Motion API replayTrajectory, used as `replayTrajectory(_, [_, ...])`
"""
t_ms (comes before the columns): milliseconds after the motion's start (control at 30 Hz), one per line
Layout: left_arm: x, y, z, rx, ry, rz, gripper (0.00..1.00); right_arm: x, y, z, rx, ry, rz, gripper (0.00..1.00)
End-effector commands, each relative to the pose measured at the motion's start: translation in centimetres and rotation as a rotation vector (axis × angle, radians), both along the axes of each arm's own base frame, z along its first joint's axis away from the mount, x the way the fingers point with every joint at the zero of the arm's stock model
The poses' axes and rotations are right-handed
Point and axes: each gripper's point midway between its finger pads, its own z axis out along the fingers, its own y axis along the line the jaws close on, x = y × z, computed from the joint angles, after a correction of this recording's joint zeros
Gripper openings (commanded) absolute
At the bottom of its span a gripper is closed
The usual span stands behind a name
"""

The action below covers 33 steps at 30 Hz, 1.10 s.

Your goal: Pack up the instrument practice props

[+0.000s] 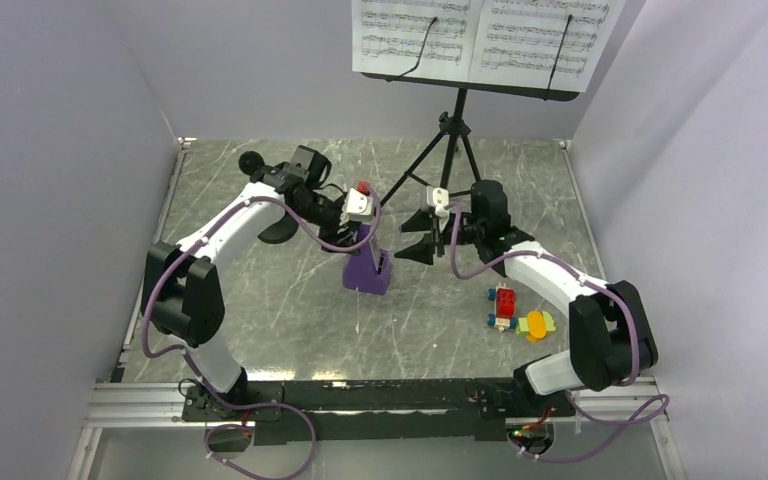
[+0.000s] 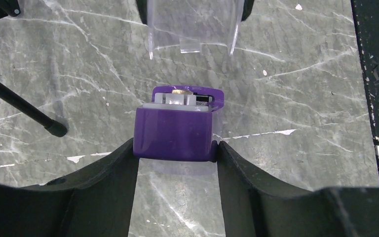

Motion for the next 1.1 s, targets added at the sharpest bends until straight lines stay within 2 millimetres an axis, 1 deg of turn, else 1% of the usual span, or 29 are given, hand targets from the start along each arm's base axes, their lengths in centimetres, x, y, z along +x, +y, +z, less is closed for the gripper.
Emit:
replayTrajectory(0, [-1.8,0.4,-0.9,0.03,0.063,-0.015,0.54,0.1,0.9,2.2,0.115,-0.178,0.023,0.0])
replayTrajectory(100, [-1.4,0.4,-0.7,0.038,0.058,0.007,0.55,-0.3,1.2,1.7,0.14,-0.176,0.024,0.0])
replayTrajectory(200, [-1.4,0.6,-0.8,0.068,0.055,0.022,0.56,-0.4,1.7,1.4,0.151,-0.165,0.029,0.0])
replayTrajectory(367, [-2.0,0.8,-0.5,0.073,0.048,0.045,0.57,0.0,2.0,1.9,0.18,-0.184,0.001,0.0])
replayTrajectory(467, [-2.4,0.8,-0.6,0.074,0.056,0.054,0.57,0.0,2.4,1.9,0.187,-0.182,0.001,0.0])
replayTrajectory(600, [-2.4,0.5,-0.6,0.067,0.052,0.063,0.57,0.0,2.7,1.1,0.179,-0.17,0.003,0.0])
replayTrajectory(1067, [-2.3,0.2,-1.1,0.074,0.05,0.067,0.58,-0.1,3.2,-0.1,0.15,-0.167,0.027,0.0])
